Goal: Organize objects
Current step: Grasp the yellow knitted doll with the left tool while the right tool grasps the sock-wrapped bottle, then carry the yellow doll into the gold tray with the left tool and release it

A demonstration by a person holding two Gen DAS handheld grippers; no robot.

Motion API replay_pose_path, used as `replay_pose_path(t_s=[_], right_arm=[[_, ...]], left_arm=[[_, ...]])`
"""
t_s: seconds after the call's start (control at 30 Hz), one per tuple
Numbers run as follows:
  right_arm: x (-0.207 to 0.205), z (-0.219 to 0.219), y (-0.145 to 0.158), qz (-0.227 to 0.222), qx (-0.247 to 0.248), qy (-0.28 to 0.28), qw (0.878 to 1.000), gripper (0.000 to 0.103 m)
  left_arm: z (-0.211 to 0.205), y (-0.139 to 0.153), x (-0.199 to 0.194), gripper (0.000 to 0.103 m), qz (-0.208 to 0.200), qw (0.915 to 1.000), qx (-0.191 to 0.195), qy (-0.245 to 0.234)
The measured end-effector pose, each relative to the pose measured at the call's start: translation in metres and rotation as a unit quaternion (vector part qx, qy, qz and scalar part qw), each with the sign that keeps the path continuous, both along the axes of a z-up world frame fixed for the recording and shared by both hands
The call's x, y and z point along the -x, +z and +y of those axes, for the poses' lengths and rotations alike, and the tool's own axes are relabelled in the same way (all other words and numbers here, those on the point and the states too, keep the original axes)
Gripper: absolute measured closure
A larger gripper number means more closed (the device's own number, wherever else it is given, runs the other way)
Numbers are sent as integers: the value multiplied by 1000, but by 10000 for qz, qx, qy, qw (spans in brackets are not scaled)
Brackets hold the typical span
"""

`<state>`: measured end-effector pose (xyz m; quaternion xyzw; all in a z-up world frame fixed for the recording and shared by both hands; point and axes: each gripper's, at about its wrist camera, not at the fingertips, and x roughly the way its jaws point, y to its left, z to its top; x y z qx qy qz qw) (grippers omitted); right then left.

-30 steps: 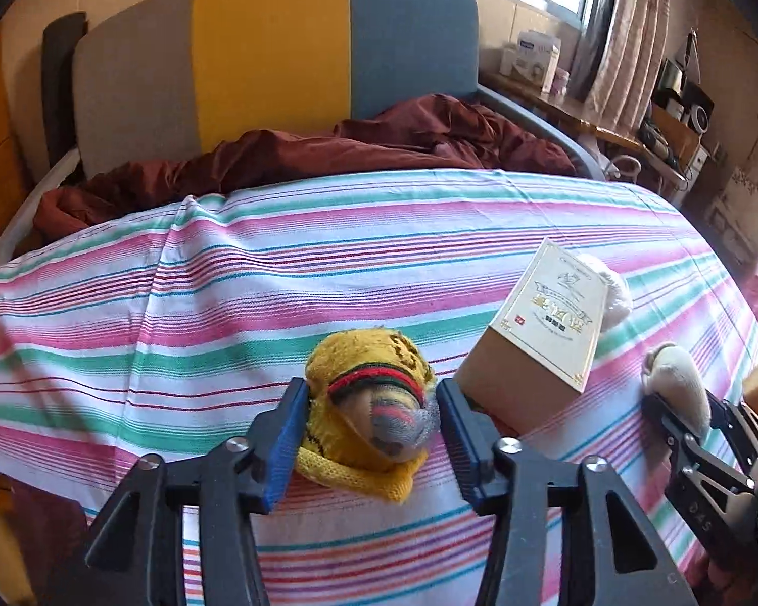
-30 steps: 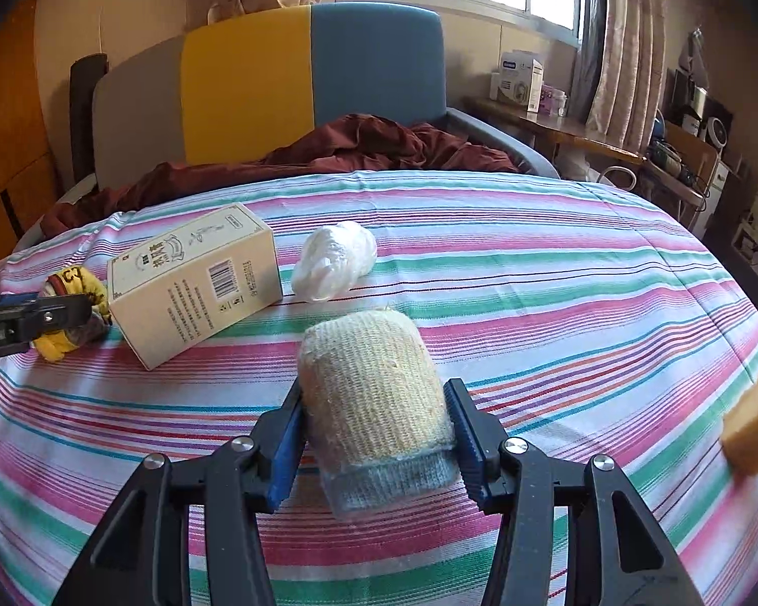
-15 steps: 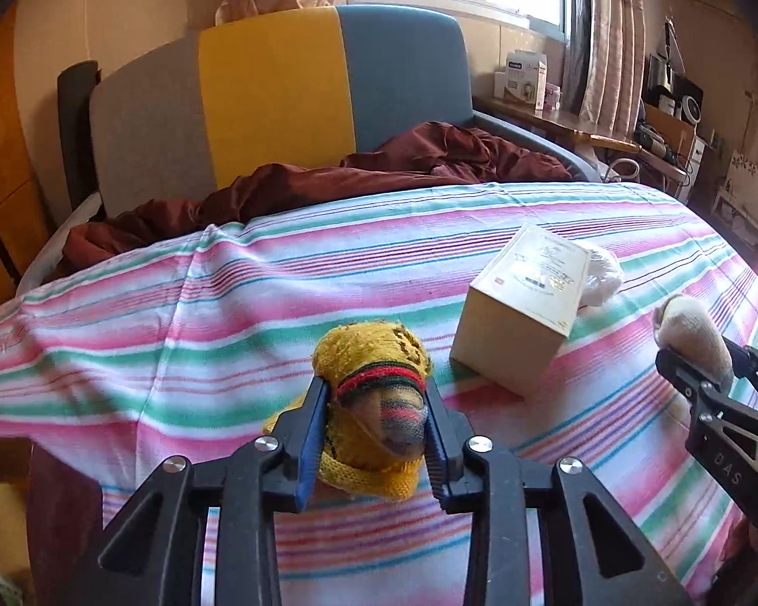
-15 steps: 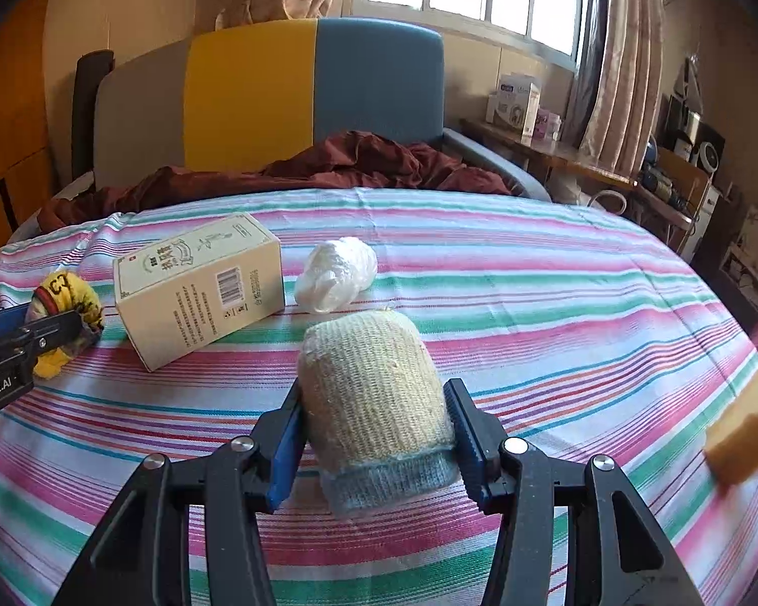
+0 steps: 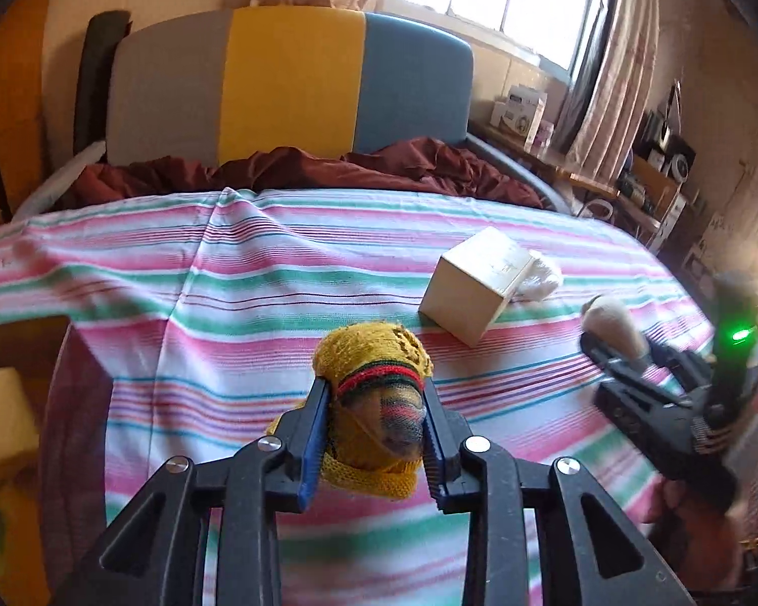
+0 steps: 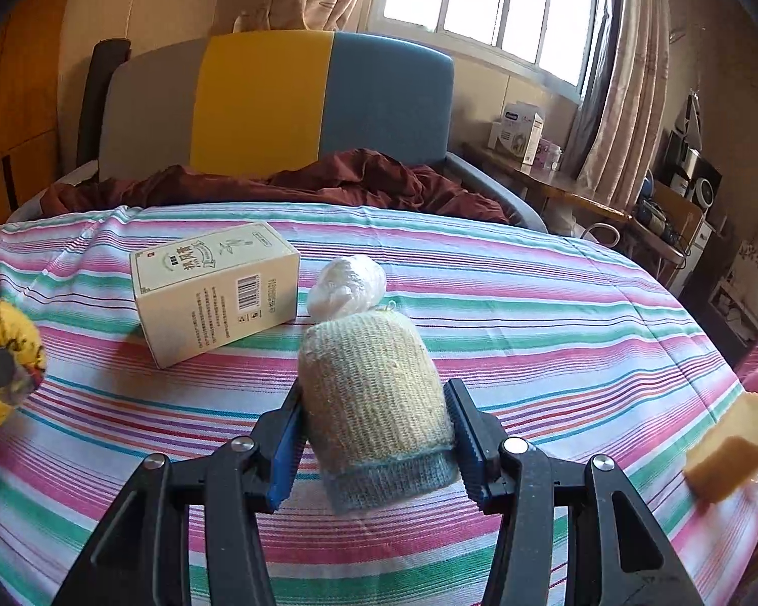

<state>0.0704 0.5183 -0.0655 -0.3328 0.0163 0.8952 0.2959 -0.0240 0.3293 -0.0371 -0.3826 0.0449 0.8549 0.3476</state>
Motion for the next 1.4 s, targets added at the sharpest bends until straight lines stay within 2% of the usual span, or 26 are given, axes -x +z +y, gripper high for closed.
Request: replay_pose_path(t_s=[0.2, 0.33, 0.5, 0.63, 0.87, 1.13, 1.4], right_arm=[[6, -6, -4, -226, -182, 11, 9996, 50], [6, -15, -2, -237, -380, 125, 9989, 50], [8, -25, 0, -224, -541, 378, 9976, 50], [8, -27, -1, -247, -593, 365, 9973, 50], [7, -25, -1, -213, -562, 308, 9977, 50], [8, -28, -1, -221, -629, 317, 9973, 50], [7, -30, -1, -214, -678, 302, 9970, 50]], left_arm=[[-27, 27, -19, 71, 34, 9991, -412, -43], [-51, 40, -30, 71, 136, 9984, -551, -24], [-86, 49, -33, 71, 103, 9970, -749, 168], [-115, 53, -31, 71, 79, 9957, -833, 405], [-162, 50, -21, 71, -11, 9932, -816, 836], [-193, 40, -17, 71, -149, 9905, -746, 1144], [-219, 20, -13, 71, -250, 9896, -440, 1346]])
